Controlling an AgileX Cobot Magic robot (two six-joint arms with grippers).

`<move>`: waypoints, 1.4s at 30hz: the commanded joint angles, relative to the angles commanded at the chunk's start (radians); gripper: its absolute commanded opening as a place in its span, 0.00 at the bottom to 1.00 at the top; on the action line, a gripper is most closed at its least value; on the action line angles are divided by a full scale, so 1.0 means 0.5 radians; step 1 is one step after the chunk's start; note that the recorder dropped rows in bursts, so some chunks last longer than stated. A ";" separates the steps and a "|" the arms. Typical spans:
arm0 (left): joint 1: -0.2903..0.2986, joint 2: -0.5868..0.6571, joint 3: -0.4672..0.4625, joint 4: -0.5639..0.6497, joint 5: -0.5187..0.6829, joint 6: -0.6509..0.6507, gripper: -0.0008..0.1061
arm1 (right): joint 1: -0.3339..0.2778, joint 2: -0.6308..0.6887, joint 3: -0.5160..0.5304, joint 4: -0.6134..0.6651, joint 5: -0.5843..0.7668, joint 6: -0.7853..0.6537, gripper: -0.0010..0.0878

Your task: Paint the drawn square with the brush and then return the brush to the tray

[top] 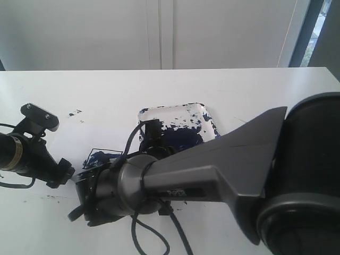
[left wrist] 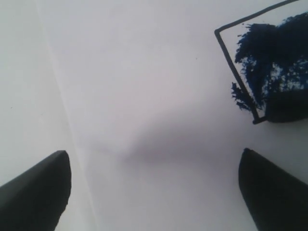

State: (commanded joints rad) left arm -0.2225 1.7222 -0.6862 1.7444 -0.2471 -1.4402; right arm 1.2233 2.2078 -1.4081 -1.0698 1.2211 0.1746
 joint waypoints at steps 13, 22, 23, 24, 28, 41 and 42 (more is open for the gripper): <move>0.000 0.000 0.000 0.000 0.010 -0.004 0.89 | -0.051 0.000 0.009 0.196 0.000 -0.096 0.01; 0.000 0.000 0.000 0.000 0.010 -0.004 0.89 | -0.115 -0.004 0.009 0.215 0.000 -0.089 0.01; 0.000 0.000 0.000 0.000 0.014 -0.004 0.89 | -0.119 -0.004 0.017 0.214 0.000 -0.089 0.01; 0.000 0.000 0.000 0.000 0.014 -0.004 0.89 | -0.120 -0.008 0.035 0.214 0.000 -0.089 0.01; 0.000 0.000 0.000 0.000 0.014 -0.004 0.89 | -0.154 -0.015 0.105 0.202 0.000 -0.079 0.01; 0.000 0.000 0.000 0.000 0.014 0.002 0.89 | -0.174 -0.109 0.116 0.061 0.000 0.048 0.01; 0.000 0.000 0.000 0.000 0.014 0.002 0.89 | -0.174 -0.127 0.116 0.049 0.000 0.047 0.01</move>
State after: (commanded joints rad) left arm -0.2225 1.7222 -0.6862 1.7444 -0.2401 -1.4390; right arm 1.1365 2.1445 -1.3501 -1.0452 1.2211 0.1982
